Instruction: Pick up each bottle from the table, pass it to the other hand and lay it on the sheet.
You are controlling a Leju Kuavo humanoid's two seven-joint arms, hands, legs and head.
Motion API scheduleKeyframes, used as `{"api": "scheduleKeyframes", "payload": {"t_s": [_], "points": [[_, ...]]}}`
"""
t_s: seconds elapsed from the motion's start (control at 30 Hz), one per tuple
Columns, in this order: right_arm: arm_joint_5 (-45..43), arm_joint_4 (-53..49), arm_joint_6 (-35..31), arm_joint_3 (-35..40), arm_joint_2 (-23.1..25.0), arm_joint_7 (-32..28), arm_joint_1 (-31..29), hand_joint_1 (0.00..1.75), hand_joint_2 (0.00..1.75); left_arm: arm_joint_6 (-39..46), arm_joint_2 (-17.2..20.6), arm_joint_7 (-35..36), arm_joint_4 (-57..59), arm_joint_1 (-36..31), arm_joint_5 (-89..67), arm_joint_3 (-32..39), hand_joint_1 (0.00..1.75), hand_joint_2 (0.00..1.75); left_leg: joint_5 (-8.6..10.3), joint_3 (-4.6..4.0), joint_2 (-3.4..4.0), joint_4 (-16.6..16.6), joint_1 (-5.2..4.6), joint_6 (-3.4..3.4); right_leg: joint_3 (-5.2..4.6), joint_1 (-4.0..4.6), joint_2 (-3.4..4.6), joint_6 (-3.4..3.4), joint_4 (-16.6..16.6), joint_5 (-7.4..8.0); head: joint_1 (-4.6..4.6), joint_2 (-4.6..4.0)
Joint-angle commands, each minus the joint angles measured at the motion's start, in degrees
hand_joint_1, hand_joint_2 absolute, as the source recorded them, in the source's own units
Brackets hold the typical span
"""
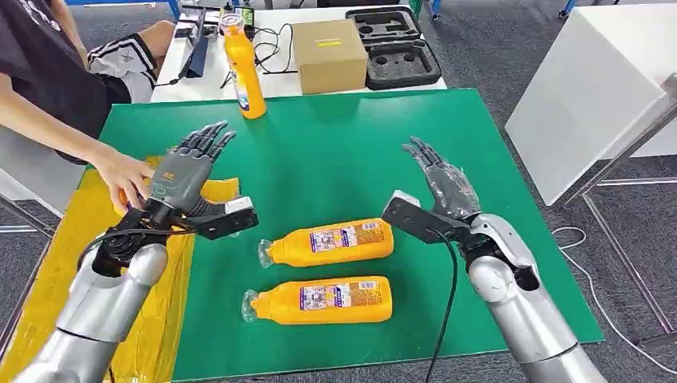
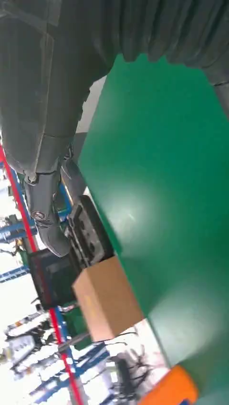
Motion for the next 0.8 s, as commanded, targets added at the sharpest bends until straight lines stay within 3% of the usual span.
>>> {"api": "scheduleKeyframes", "payload": {"t_s": [0.03, 0.8], "points": [[2.1, 9.9, 3.7, 9.1, -2.0, -1.9, -6.4, 0.00, 1.75, -1.6, -6.2, -6.6, -3.7, 3.4, 16.5, 1.5, 0.00, 0.00, -0.13, 0.34, 0.18, 0.0, 0.01, -0.10, 0.29, 0.03, 0.08, -0.08, 0.0, -0.06, 0.00, 0.00], [5.4, 13.3, 4.9, 14.6, -1.6, -1.3, -5.4, 0.00, 1.75, -0.6, -7.8, -7.4, -0.5, 4.3, 18.1, -3.4, 0.00, 0.00, -0.11, 0.31, 0.01, 0.0, 0.04, -0.12, 0.30, 0.06, -0.10, -0.10, 0.0, -0.08, 0.00, 0.00]]}}
